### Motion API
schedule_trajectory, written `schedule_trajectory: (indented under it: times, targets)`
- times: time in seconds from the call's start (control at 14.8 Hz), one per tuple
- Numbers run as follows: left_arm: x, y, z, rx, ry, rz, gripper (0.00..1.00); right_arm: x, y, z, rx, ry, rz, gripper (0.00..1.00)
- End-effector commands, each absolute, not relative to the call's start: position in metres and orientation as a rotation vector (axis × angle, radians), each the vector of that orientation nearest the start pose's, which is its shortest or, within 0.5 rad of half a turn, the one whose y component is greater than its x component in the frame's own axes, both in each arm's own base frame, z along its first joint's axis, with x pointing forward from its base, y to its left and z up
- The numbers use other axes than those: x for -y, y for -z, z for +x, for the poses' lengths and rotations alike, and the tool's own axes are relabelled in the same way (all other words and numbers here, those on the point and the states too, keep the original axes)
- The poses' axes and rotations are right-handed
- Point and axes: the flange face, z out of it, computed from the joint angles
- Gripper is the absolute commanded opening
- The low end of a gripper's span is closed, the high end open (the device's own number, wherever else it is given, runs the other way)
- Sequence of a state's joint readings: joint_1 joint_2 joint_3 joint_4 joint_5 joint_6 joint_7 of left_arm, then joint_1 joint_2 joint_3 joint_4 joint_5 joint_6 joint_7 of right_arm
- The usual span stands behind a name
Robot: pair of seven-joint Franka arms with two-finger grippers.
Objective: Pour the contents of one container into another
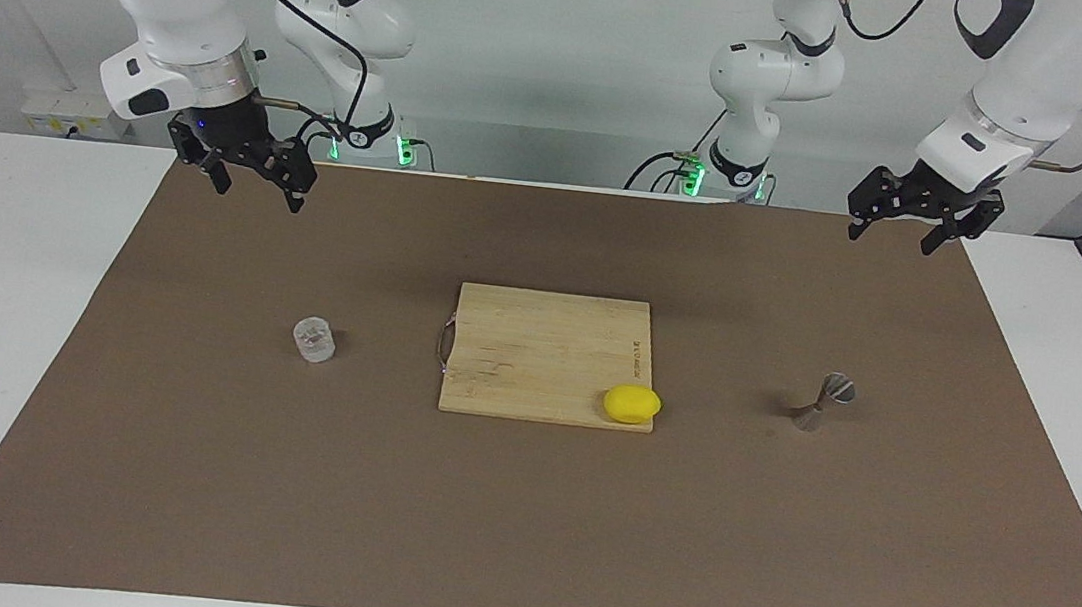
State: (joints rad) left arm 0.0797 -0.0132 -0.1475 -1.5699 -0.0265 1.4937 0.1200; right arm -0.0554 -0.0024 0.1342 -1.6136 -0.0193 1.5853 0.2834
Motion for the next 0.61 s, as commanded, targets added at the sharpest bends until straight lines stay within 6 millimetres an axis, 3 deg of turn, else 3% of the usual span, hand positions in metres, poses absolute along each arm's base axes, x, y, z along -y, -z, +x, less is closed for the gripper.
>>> schedule_trajectory:
  times: [0.0, 0.54]
  targets:
    - [0.0421, -0.6247, 0.5352, -0.303, -0.104, -3.156, 1.00, -0.0393, -0.6076, 0.5463, -0.302, -0.044, -3.136, 1.00]
    - [0.0436, -0.6255, 0.5361, -0.261, -0.090, -3.158, 1.00, -0.0391, -0.6076, 0.5463, -0.302, -0.044, -3.138, 1.00]
